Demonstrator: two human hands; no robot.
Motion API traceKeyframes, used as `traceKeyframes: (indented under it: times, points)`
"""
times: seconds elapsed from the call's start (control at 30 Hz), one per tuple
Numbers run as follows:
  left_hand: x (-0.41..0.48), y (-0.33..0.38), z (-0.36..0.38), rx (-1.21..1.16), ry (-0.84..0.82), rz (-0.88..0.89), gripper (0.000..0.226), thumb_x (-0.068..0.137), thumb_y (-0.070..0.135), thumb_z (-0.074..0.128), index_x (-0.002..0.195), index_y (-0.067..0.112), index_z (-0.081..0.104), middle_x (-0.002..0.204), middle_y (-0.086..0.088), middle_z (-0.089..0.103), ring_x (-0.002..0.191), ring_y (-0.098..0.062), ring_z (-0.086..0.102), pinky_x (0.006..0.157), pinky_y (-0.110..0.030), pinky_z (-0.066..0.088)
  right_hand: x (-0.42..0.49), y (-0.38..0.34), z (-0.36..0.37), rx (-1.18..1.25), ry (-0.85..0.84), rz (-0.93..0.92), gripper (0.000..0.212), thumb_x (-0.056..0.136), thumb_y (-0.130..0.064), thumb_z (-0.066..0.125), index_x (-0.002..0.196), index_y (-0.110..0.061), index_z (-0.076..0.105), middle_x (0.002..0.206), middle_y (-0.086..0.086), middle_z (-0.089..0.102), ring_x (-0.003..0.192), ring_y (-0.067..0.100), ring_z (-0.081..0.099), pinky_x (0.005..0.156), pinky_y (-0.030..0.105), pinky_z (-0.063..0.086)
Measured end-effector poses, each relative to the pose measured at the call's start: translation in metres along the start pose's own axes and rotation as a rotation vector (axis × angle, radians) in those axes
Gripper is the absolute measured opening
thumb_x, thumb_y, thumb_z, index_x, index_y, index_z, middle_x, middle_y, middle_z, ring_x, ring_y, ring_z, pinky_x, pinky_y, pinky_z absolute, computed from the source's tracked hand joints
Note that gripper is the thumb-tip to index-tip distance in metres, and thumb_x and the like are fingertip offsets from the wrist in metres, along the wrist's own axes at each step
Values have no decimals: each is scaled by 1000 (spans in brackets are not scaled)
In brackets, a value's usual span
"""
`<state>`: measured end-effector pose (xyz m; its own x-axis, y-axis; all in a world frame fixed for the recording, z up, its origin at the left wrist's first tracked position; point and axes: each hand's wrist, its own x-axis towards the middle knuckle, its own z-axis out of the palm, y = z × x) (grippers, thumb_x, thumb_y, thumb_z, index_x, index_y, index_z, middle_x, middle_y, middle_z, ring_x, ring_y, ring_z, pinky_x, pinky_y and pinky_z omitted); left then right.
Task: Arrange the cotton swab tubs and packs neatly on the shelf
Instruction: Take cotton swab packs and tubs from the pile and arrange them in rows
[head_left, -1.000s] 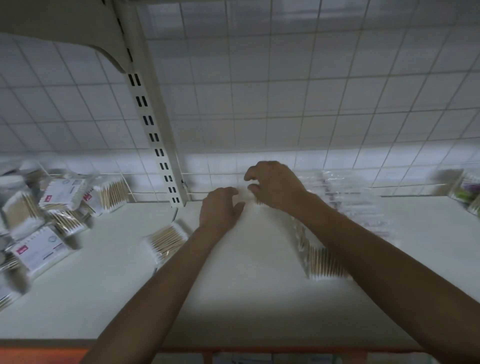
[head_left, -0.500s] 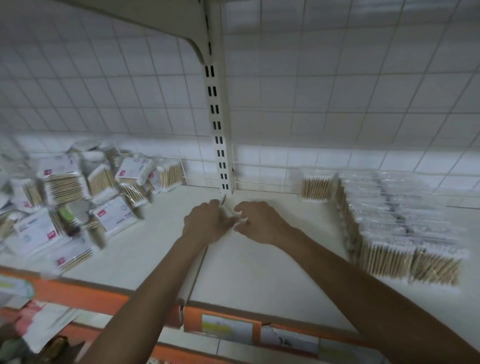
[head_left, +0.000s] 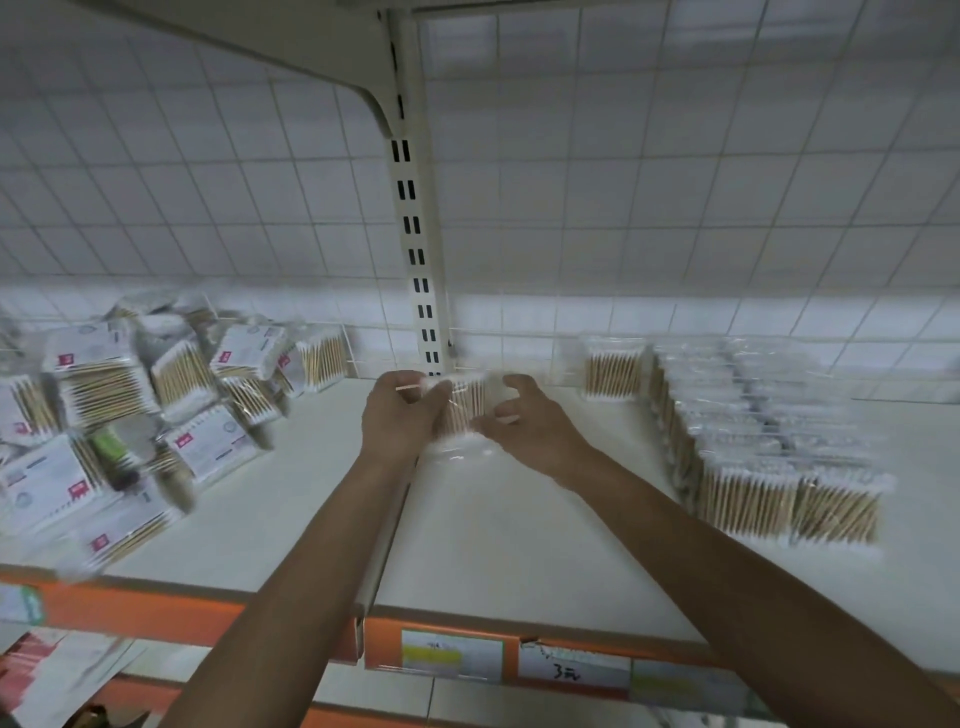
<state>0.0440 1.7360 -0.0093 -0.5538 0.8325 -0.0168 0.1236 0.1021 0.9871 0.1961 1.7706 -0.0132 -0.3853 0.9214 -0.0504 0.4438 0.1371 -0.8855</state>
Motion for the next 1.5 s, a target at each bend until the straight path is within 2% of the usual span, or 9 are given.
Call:
traceKeyframes:
  times: [0.1, 0.23, 0.43, 0.5, 0.63, 0.7, 0.8, 1.0, 1.5]
  points:
    - [-4, 3, 4, -370, -100, -126, 32, 88, 9, 63, 118, 12, 52, 111, -12, 60, 98, -28, 64, 88, -46, 53, 1, 5, -2, 166, -75, 43, 52, 78, -29, 72, 121, -18, 46, 100, 7, 63, 90, 20, 64, 78, 36, 52]
    - [-12, 4, 11, -439, -240, -122, 24, 95, 1, 48, 116, 3, 57, 107, -14, 66, 89, -21, 66, 81, -32, 55, 4, 7, -10, 255, 89, 27, 30, 80, -14, 70, 100, -17, 49, 87, 2, 58, 81, 20, 60, 72, 37, 51]
    - [-7, -11, 21, 103, -220, -8, 11, 82, 20, 70, 79, 14, 60, 88, -5, 65, 81, -19, 61, 78, -34, 51, 7, -6, -41, 59, 238, -102, 14, 82, -15, 67, 91, -20, 56, 94, -4, 60, 88, 11, 57, 74, 22, 43]
    - [-12, -8, 29, 289, -236, 69, 16, 80, 30, 72, 90, 19, 64, 90, 4, 67, 80, -13, 63, 75, -30, 49, 7, -10, -52, 0, 233, -127, 12, 83, -16, 65, 90, -22, 58, 100, -2, 61, 92, 15, 58, 79, 28, 47]
    - [-16, -2, 49, 244, -193, 207, 39, 80, 31, 72, 113, 34, 50, 96, 15, 60, 78, 0, 62, 74, -23, 48, 6, -16, -78, -235, 218, -210, 13, 87, -15, 60, 99, -16, 61, 101, -5, 58, 93, 10, 52, 71, 15, 37]
    - [-15, 0, 61, 250, -208, 271, 28, 82, 28, 71, 106, 32, 57, 100, 7, 65, 76, -6, 65, 80, -26, 51, 7, -17, -93, -348, 220, -242, 17, 87, -12, 60, 103, -11, 62, 102, -2, 59, 93, 9, 50, 69, 13, 32]
    - [-14, 4, 79, 323, -227, 305, 15, 82, 26, 72, 93, 25, 62, 94, 9, 64, 73, -2, 61, 72, -10, 45, 7, -15, -114, -524, 185, -279, 25, 84, 1, 54, 107, -6, 62, 108, 5, 62, 100, 17, 55, 79, 16, 37]
    - [-14, 7, 117, 523, -253, 299, 15, 80, 31, 70, 79, 20, 60, 86, 2, 68, 89, -19, 64, 83, -29, 47, 14, 3, -139, -848, 167, -295, 36, 83, 5, 48, 112, -10, 62, 110, 5, 63, 103, 23, 57, 86, 29, 43]
    - [-16, -4, 153, 637, -197, 248, 17, 78, 33, 68, 86, 18, 71, 86, -1, 72, 88, -20, 64, 74, -25, 46, 28, 24, -155, -1040, 158, -263, 32, 85, -3, 52, 112, -18, 61, 111, 1, 61, 104, 20, 55, 85, 29, 44]
